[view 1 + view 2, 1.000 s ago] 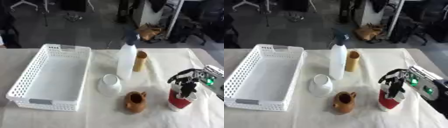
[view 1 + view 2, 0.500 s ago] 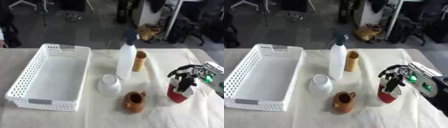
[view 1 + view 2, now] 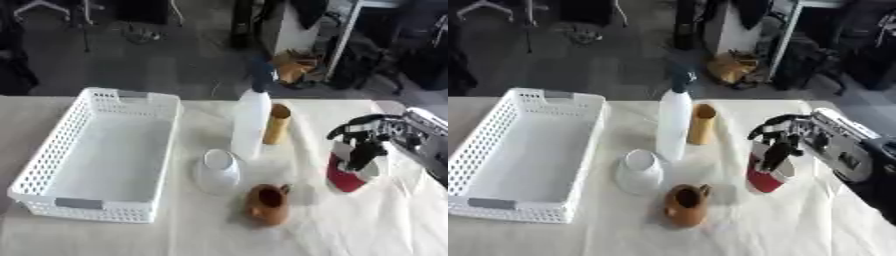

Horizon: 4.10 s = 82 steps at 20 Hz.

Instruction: Pick up objects on the table and place them in the box.

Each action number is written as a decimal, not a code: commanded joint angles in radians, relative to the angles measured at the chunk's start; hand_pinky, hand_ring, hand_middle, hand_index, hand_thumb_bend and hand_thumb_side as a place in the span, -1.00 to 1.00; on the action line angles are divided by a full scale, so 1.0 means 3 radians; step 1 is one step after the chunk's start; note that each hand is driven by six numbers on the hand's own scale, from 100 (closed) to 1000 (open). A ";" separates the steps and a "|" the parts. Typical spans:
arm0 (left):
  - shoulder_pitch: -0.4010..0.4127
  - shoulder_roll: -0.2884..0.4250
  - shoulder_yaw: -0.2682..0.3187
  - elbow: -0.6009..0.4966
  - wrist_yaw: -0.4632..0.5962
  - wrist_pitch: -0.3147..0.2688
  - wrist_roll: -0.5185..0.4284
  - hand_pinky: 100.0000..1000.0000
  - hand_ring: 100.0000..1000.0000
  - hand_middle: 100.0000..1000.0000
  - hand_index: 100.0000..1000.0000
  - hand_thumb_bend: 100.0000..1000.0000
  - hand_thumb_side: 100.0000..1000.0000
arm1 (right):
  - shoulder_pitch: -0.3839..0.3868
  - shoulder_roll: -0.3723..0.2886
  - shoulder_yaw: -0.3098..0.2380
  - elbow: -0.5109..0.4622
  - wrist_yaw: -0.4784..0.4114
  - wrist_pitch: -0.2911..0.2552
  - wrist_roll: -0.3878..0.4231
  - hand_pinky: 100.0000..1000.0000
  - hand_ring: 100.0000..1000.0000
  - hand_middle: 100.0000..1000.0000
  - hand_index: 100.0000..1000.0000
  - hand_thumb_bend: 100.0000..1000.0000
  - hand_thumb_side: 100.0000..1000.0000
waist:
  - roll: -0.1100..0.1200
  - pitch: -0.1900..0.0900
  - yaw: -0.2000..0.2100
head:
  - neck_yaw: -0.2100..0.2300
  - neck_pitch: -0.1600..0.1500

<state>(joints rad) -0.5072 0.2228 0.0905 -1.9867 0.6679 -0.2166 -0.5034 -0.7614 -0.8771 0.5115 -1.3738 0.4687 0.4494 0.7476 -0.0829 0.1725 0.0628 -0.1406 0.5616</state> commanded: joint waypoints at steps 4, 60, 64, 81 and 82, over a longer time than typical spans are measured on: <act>-0.0025 0.0033 0.0001 -0.0044 -0.0016 0.0037 0.0000 0.93 0.47 0.38 0.52 -1.00 0.77 | -0.0229 -0.0182 -0.0066 -0.0219 0.0089 0.0111 0.0186 -0.98 -0.20 -0.34 -0.25 -1.00 -0.74 | -0.0028 -0.0084 -0.0011 | 0.0044 0.0024; -0.0352 -0.0044 -0.0126 -0.0044 -0.0004 0.0188 -0.0331 0.94 0.48 0.40 0.53 -1.00 0.85 | -0.1984 0.1507 -0.0879 0.0968 0.1146 -0.0013 -0.0774 -1.00 -0.40 -0.46 -0.28 -1.00 -0.64 | -0.0458 0.0236 0.1221 | -0.0752 -0.0499; -0.0431 -0.0112 -0.0159 -0.0044 0.0049 0.0186 -0.0355 0.94 0.48 0.40 0.53 -1.00 0.84 | -0.1985 0.1689 -0.0998 0.1161 0.1397 -0.0105 -0.1167 -1.00 -0.41 -0.46 -0.27 -1.00 -0.64 | -0.0449 0.0277 0.1369 | -0.1017 -0.0589; -0.0478 -0.0180 -0.0173 -0.0044 0.0079 0.0148 -0.0447 0.94 0.48 0.40 0.53 -1.00 0.82 | -0.1784 0.2045 -0.1148 0.1718 0.1829 -0.0332 -0.2017 -1.00 -0.34 -0.47 -0.22 -1.00 -0.56 | -0.0378 0.0379 0.1433 | -0.1359 -0.0782; -0.0479 -0.0180 -0.0174 -0.0044 0.0080 0.0147 -0.0451 0.94 0.48 0.40 0.53 -1.00 0.82 | -0.1782 0.2049 -0.1137 0.1717 0.1843 -0.0349 -0.2018 -0.93 -0.19 -0.38 -0.12 -1.00 -0.41 | -0.0374 0.0378 0.1430 | -0.1358 -0.0775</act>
<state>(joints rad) -0.6328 0.1696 0.0408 -1.9866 0.6865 -0.1714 -0.6339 -1.2765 -0.2513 0.1734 -0.8503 1.0094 0.3482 0.1512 -0.2134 0.3030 0.4931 -0.5442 0.3324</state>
